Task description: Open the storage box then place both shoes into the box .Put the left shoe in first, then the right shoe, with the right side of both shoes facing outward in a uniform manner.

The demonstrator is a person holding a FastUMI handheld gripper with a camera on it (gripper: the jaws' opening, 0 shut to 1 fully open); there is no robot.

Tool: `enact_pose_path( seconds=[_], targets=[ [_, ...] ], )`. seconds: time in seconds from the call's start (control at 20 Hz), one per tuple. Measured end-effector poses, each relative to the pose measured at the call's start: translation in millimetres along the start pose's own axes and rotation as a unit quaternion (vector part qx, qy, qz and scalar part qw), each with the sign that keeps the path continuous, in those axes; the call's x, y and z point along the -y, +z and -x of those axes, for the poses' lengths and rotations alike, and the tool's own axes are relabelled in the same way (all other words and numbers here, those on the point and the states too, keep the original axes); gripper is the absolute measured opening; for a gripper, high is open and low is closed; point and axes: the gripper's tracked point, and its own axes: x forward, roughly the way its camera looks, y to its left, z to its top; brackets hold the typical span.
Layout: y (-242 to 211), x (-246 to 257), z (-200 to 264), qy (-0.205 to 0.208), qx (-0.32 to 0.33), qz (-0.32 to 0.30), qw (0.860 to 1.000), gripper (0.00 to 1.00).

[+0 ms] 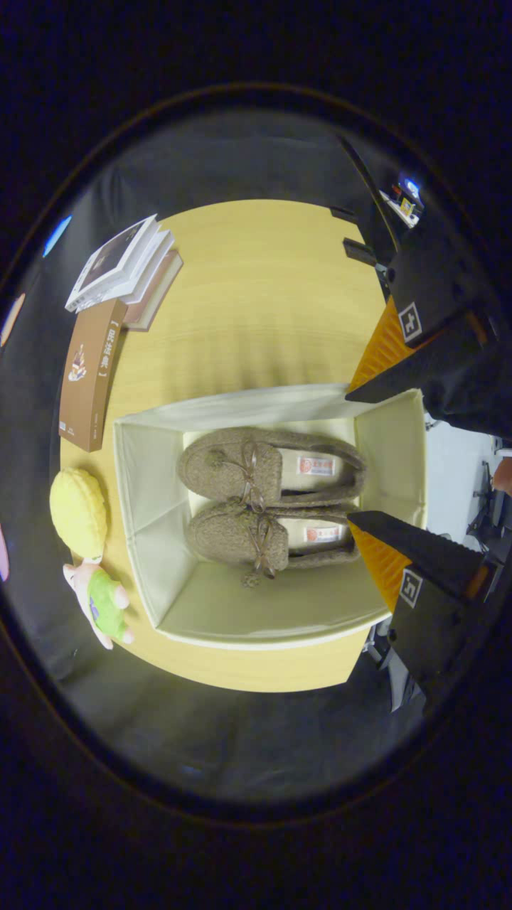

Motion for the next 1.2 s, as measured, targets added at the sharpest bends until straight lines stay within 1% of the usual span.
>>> enact_pose_path(
  seconds=[0.05,0.2,0.4,0.55,0.7,0.8,0.9,0.95,1.0,1.1,1.2],
  targets=[
    [-6,2,11,0.007,0.007,-0.009,1.000,0.99],
    [0,11,33,0.033,0.049,-0.044,0.997,0.98],
    [14,40,70,0.040,0.118,-0.080,0.989,0.98],
    [34,59,100,0.054,0.185,-0.095,0.977,0.98],
    [56,84,120,0.056,0.264,-0.095,0.958,0.97],
    [73,109,129,0.044,0.327,-0.098,0.939,0.97],
    [90,138,140,0.019,0.392,-0.097,0.914,0.97],
    [97,150,148,0.008,0.427,-0.089,0.900,0.97],
    [102,160,159,-0.003,0.463,-0.081,0.882,0.97],
    [114,182,183,-0.020,0.538,-0.073,0.840,0.97],
    [118,195,198,-0.026,0.588,-0.063,0.806,0.97]
  ],
)
